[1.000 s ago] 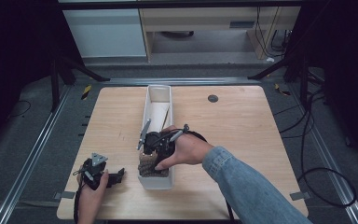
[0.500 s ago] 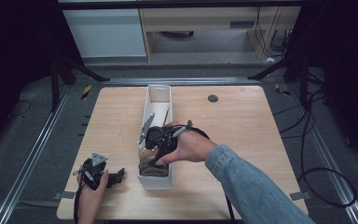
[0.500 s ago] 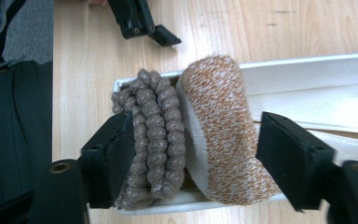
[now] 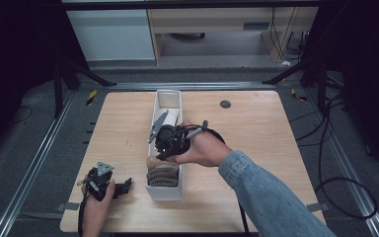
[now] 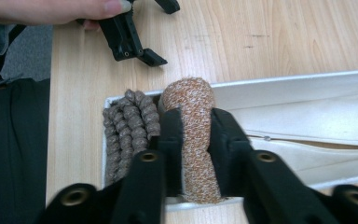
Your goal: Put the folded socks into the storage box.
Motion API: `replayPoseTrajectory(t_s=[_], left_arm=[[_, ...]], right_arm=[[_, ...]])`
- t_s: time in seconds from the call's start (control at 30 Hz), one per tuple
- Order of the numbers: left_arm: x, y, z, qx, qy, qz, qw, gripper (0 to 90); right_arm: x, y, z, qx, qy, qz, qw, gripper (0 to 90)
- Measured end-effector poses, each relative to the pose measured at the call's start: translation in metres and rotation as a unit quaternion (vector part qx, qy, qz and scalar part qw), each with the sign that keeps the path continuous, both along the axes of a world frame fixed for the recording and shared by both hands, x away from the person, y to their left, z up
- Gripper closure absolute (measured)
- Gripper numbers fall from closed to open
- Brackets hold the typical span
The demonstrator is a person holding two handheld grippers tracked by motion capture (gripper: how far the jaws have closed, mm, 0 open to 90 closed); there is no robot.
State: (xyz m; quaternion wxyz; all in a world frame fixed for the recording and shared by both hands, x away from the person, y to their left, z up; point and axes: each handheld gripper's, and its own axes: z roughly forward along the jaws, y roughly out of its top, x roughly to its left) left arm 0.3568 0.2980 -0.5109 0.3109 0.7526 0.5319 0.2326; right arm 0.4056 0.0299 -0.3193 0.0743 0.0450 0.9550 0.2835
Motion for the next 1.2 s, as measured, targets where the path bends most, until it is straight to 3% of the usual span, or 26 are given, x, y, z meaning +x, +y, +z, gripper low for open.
replayPoseTrajectory(t_s=[0.13,0.33,0.77,1.2], left_arm=[[0.000,0.000,0.000,0.001,0.001,-0.001,1.0000,0.0],[0.000,0.000,0.000,0.000,0.000,0.000,1.0000,0.0],[0.000,0.000,0.000,0.000,0.000,0.000,1.0000,0.0],[0.000,0.000,0.000,0.002,0.001,-0.002,1.0000,0.0]], right_arm=[[0.002,-0.002,0.005,0.010,-0.002,-0.001,0.9999,89.2],[0.008,-0.004,0.008,0.021,-0.003,-0.009,0.9997,90.0],[0.019,0.004,-0.009,0.004,0.010,-0.004,0.9999,90.0],[0.019,0.010,-0.030,-0.020,0.028,0.003,0.9994,90.0]])
